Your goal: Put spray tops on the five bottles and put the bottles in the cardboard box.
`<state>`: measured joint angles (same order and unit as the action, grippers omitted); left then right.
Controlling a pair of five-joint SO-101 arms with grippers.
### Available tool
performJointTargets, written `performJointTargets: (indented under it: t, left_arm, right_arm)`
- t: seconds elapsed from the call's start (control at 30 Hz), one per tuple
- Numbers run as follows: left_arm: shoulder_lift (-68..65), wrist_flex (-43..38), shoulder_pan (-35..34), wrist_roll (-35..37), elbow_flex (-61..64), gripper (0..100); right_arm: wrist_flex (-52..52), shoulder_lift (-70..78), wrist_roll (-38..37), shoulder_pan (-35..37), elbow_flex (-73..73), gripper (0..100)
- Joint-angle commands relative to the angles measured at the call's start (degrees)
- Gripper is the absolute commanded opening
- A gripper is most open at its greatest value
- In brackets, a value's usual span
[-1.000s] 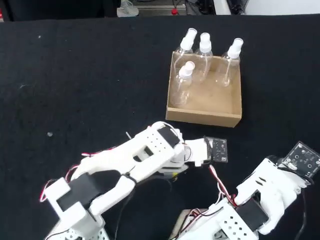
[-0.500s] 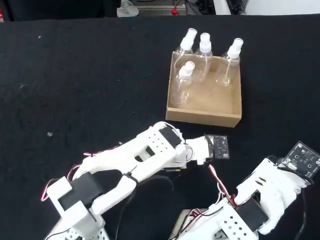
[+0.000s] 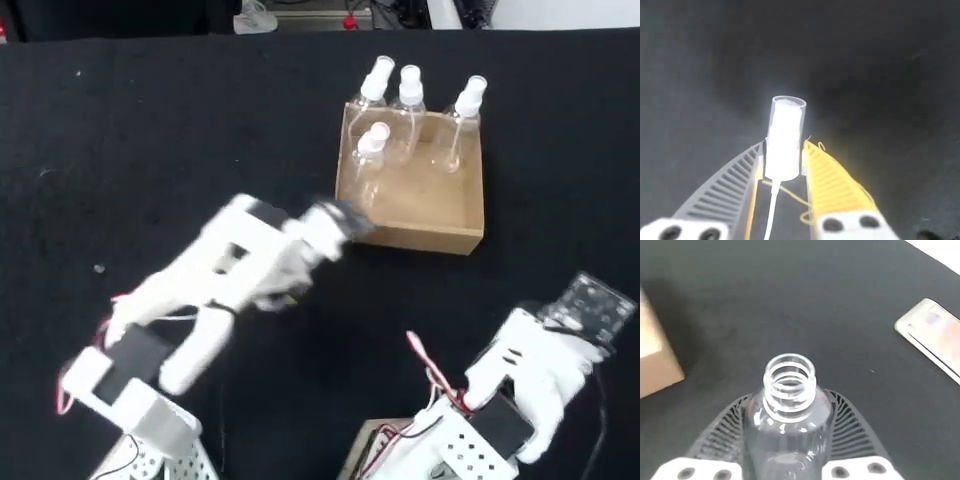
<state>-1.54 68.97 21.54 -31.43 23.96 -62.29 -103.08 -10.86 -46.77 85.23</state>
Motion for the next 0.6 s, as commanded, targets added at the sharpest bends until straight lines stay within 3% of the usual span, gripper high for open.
performJointTargets:
  t: [0.0,0.13,0.3,0.43,0.57]
  left_arm:
    - [6.77,2.20,-13.58,0.70,-2.59,3]
    - [11.08,1.41,-27.03,0.79,-1.27,3]
    - [11.25,-6.77,-39.25,0.79,4.35,3]
    - [11.16,-9.14,-41.63,0.44,8.48,4]
    - [11.25,-3.87,-41.27,0.44,8.66,18]
  right_arm:
    - [-0.35,-5.93,-0.26,6.68,-2.15,1.5]
    - [-0.26,-5.32,-0.35,16.35,-2.15,1.5]
    - [-0.44,-4.97,-2.46,30.68,-2.15,1.2]
    - [-1.58,-4.97,-4.84,45.45,-2.33,1.2]
    - [-2.81,-4.88,-4.92,57.85,-3.47,1.2]
